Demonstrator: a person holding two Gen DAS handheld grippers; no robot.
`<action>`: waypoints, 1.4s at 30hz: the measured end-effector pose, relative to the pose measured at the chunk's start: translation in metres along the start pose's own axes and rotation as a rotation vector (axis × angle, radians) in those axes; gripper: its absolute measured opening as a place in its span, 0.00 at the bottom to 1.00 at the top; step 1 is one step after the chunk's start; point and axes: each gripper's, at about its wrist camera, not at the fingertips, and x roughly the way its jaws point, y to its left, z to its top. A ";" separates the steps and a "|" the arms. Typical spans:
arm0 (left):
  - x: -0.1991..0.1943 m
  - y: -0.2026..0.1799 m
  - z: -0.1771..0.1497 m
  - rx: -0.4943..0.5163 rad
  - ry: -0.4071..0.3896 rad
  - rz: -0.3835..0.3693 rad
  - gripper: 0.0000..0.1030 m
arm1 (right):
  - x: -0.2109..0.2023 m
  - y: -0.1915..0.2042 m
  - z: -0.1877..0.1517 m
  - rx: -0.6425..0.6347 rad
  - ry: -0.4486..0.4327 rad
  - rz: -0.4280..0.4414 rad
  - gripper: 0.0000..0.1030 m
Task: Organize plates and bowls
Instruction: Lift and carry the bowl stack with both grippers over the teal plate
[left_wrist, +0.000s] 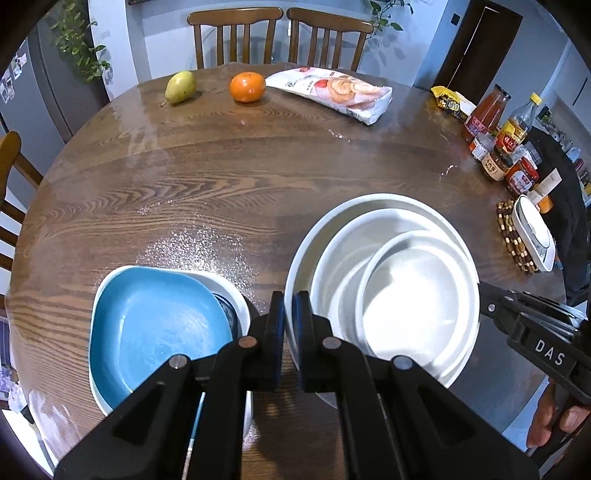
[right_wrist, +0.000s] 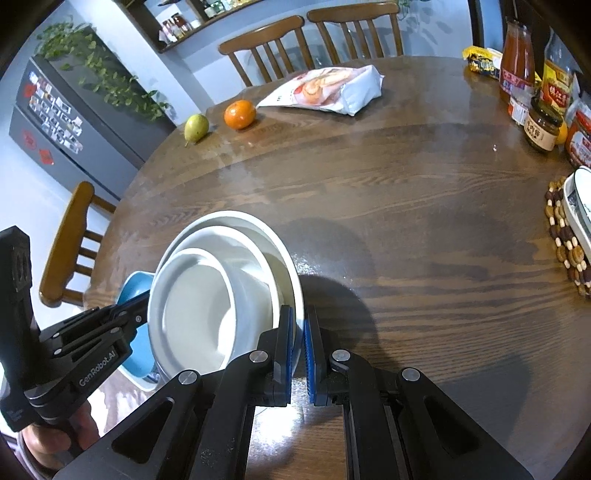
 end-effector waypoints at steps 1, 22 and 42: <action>-0.002 0.000 0.000 0.000 -0.004 0.000 0.01 | -0.002 0.001 0.000 -0.001 -0.004 0.001 0.09; -0.052 0.064 -0.015 -0.111 -0.096 0.103 0.01 | 0.003 0.082 0.007 -0.144 -0.004 0.083 0.09; -0.047 0.133 -0.035 -0.227 -0.003 0.174 0.02 | 0.051 0.148 -0.002 -0.236 0.105 0.137 0.09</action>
